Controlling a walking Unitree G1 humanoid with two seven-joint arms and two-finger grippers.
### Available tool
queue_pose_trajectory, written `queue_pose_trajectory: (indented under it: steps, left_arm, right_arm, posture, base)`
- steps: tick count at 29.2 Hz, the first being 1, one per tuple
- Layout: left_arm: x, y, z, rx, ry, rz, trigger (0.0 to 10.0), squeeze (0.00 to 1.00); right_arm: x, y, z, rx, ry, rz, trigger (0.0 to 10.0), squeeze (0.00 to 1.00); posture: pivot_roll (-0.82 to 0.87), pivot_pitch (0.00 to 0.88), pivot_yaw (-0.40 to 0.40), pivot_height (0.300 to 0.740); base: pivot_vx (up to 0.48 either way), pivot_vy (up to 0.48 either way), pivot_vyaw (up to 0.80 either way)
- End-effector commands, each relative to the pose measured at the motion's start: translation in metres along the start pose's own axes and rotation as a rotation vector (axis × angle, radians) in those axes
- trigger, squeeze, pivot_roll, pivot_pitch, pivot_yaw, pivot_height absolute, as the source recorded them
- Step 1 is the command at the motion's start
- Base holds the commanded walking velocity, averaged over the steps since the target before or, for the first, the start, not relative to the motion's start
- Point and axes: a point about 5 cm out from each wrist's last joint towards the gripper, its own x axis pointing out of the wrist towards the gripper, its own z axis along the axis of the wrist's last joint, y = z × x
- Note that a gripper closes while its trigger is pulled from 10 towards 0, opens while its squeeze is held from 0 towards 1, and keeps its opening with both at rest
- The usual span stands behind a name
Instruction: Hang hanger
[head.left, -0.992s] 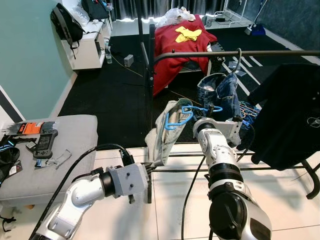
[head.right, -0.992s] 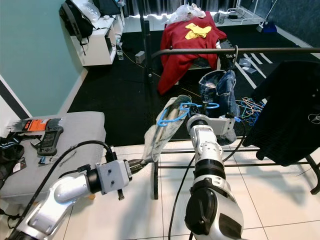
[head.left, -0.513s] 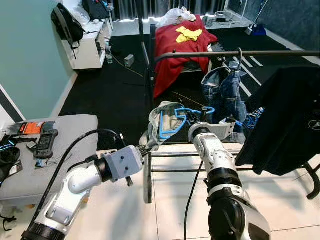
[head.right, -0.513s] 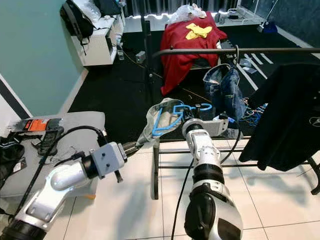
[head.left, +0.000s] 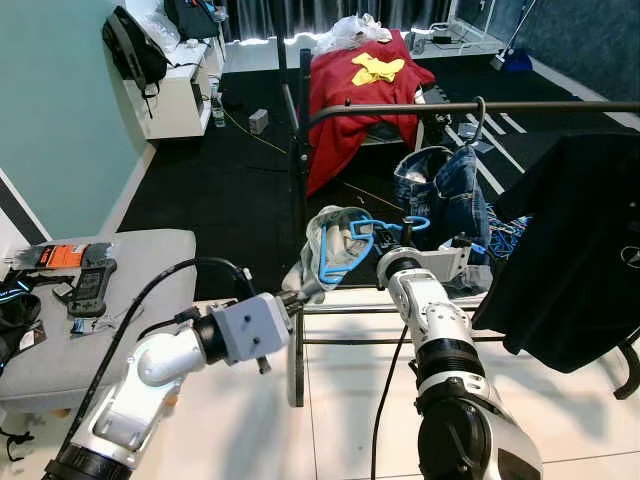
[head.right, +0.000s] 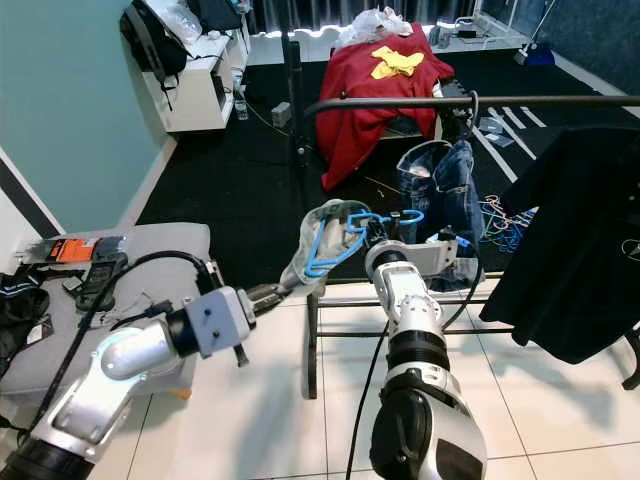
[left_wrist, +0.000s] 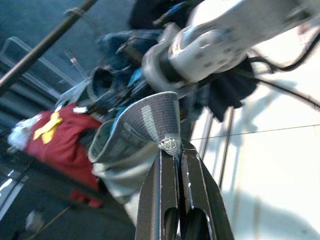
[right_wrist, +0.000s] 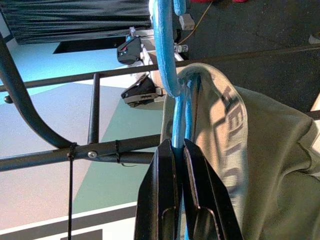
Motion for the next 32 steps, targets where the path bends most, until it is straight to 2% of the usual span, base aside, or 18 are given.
queue_pose_trajectory:
  steps: [1, 6, 10, 13, 18, 20, 26, 29, 31, 32]
  left_arm:
    - [0.003, -0.005, 0.004, 0.006, -0.022, -0.037, 10.0, 0.00]
    - [0.008, -0.020, 0.002, 0.025, -0.012, -0.151, 10.0, 0.00]
    - [0.009, -0.021, 0.000, 0.035, 0.000, -0.162, 10.0, 0.00]
    - [0.013, -0.016, -0.005, 0.081, 0.022, -0.163, 10.0, 0.00]
    - [0.018, -0.001, -0.008, 0.116, 0.039, -0.124, 10.0, 0.00]
    - [0.015, 0.004, -0.012, 0.120, 0.067, -0.107, 10.0, 0.00]
    - [0.009, 0.004, -0.017, 0.111, 0.096, -0.107, 10.0, 0.00]
    - [0.000, 0.003, -0.023, 0.092, 0.128, -0.104, 10.0, 0.00]
    - [0.000, 0.003, -0.023, 0.092, 0.128, -0.104, 10.0, 0.00]
    - [-0.005, 0.003, -0.027, 0.086, 0.150, -0.097, 10.0, 0.00]
  right_arm:
    - [-0.001, -0.007, -0.004, 0.000, 0.011, -0.029, 10.0, 0.00]
    - [0.000, -0.005, -0.007, 0.001, 0.015, -0.029, 10.0, 0.00]
    - [0.000, -0.005, -0.008, -0.004, 0.019, -0.026, 10.0, 0.00]
    - [0.000, -0.006, -0.015, -0.082, 0.062, -0.022, 10.0, 0.00]
    - [-0.003, -0.011, -0.023, -0.117, 0.092, -0.029, 10.0, 0.00]
    - [-0.003, -0.012, -0.020, -0.096, 0.075, -0.032, 10.0, 0.00]
    - [-0.003, -0.011, -0.014, -0.056, 0.046, -0.029, 10.0, 0.00]
    - [-0.002, -0.007, -0.005, -0.008, 0.014, -0.015, 10.0, 0.00]
    - [-0.002, -0.007, -0.005, -0.008, 0.014, -0.015, 10.0, 0.00]
    - [-0.001, -0.004, -0.002, 0.010, 0.014, 0.005, 10.0, 0.00]
  posture:
    - [-0.02, 0.082, 0.023, 0.740]
    - [-0.03, 0.081, 0.024, 0.740]
    - [-0.03, 0.082, 0.023, 0.740]
    - [-0.02, 0.081, 0.020, 0.740]
    - [-0.02, 0.081, 0.022, 0.740]
    - [-0.03, 0.081, 0.030, 0.740]
    - [-0.03, 0.082, 0.033, 0.740]
    - [-0.03, 0.082, 0.032, 0.740]
    - [-0.03, 0.082, 0.032, 0.740]
    - [-0.03, 0.082, 0.030, 0.740]
  base:
    - [0.000, 0.000, 0.00]
    - [0.000, 0.000, 0.00]
    - [0.000, 0.000, 0.00]
    - [0.000, 0.000, 0.00]
    - [0.000, 0.000, 0.00]
    - [0.000, 0.000, 0.00]
    - [0.000, 0.000, 0.00]
    - [0.000, 0.000, 0.00]
    - [0.000, 0.000, 0.00]
    - [0.000, 0.000, 0.00]
